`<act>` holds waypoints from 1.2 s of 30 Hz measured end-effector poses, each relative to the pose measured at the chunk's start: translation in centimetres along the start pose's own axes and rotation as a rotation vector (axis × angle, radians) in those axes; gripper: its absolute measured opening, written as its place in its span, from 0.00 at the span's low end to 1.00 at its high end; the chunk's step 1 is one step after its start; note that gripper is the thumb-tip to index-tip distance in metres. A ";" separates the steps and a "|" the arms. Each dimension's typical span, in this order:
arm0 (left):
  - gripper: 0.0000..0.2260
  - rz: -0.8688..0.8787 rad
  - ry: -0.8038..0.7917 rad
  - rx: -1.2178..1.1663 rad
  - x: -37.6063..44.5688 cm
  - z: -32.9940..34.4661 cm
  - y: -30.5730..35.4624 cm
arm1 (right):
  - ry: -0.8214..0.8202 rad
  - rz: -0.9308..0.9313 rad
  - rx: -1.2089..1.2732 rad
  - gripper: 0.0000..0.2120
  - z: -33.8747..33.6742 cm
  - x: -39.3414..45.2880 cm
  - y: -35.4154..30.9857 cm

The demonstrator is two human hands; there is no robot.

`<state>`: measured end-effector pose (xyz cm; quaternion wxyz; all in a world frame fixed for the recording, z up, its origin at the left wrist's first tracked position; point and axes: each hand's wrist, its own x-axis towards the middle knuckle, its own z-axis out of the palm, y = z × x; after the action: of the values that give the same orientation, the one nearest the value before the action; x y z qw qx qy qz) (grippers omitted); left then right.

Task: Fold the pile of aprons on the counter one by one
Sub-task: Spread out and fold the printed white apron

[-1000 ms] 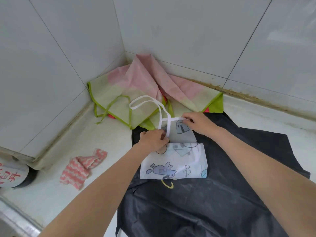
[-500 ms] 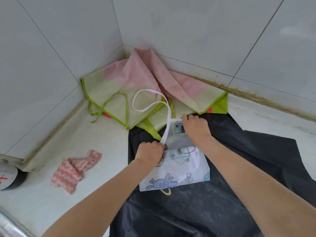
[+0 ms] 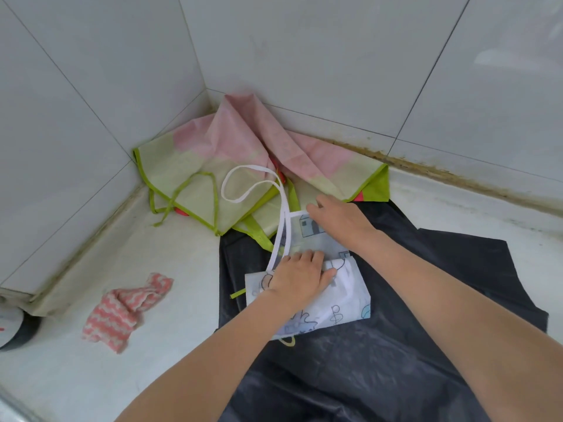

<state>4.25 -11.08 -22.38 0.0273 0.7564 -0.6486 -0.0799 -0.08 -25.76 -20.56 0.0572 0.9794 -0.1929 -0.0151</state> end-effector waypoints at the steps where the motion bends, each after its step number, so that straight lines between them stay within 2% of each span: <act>1: 0.30 0.066 0.038 0.001 0.2 0.2 0.0 | -0.010 -0.025 -0.014 0.19 -0.4 0.0 -0.1; 2: 0.26 0.100 -0.060 -0.047 0.1 -0.2 0.4 | -0.001 -0.033 -0.011 0.21 -0.2 0.0 -0.3; 3: 0.24 0.162 -0.029 -0.014 0.1 0.5 0.7 | 0.023 -0.025 0.014 0.22 0.3 0.1 -0.3; 4: 0.23 0.197 -0.092 -0.014 0.3 0.5 0.6 | 0.066 -0.017 0.033 0.22 0.9 0.3 -0.1; 6: 0.23 0.275 -0.154 0.043 0.8 1.3 0.1 | 0.068 0.050 0.193 0.16 1.5 0.1 0.0; 8: 0.22 0.238 -0.125 0.015 0.6 1.3 -0.1 | 0.025 0.196 0.330 0.07 2.3 0.1 0.5; 9: 0.21 0.240 -0.091 0.020 0.5 1.9 -0.3 | -0.013 0.237 0.416 0.07 2.5 0.1 0.9; 10: 0.20 0.245 -0.090 0.059 0.3 2.3 -0.4 | -0.053 0.274 0.570 0.08 2.2 0.1 1.2; 13: 0.16 0.287 0.118 0.137 0.0 4.0 -0.7 | -0.199 0.371 0.984 0.14 -0.1 0.0 2.1; 15: 0.13 0.321 0.217 0.189 0.0 3.2 0.2 | -0.335 0.417 1.170 0.20 -2.1 -0.2 2.6; 16: 0.15 0.321 0.219 0.193 -0.2 2.5 0.8 | -0.409 0.412 1.194 0.20 -3.2 -0.4 2.7; 17: 0.17 0.338 0.258 0.186 -0.4 2.5 1.3 | -0.468 0.391 1.169 0.19 -4.4 -0.7 2.7; 18: 0.19 0.315 0.218 0.167 -1.1 1.8 1.6 | -0.527 0.354 1.120 0.17 -5.3 -0.9 2.6; 21: 0.17 0.310 0.184 0.121 -3.6 2.4 1.0 | -0.609 0.237 1.003 0.14 -7.6 -2.0 2.2; 24: 0.28 0.272 -0.102 0.176 -5.2 2.1 -1.1 | -0.687 0.115 1.027 0.11 -8.8 -4.0 0.9; 25: 0.31 0.302 -0.130 0.206 -5.3 2.0 -1.6 | -0.728 0.066 0.986 0.10 -8.7 -4.9 0.0; 28: 0.37 0.314 -0.344 0.133 -5.2 0.5 -2.3 | -0.802 -0.071 0.607 0.08 -5.9 -7.7 -3.2; 31: 0.35 0.411 -0.295 0.142 -6.5 0.2 -3.6 | -0.800 -0.035 0.408 0.10 -3.8 -10.4 -6.1; 34: 0.30 0.391 -0.193 0.085 -8.7 0.9 -6.5 | -0.754 -0.031 0.299 0.09 -4.2 -11.7 -7.7; 36: 0.30 0.306 -0.154 -0.025 -9.9 0.6 -7.3 | -0.719 -0.036 0.199 0.23 -4.3 -12.2 -8.4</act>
<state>9.86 -0.11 -23.17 -0.0012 0.6401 -0.7553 -0.1408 -8.02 -12.98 -17.13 -0.1100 0.9157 -0.1839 -0.3401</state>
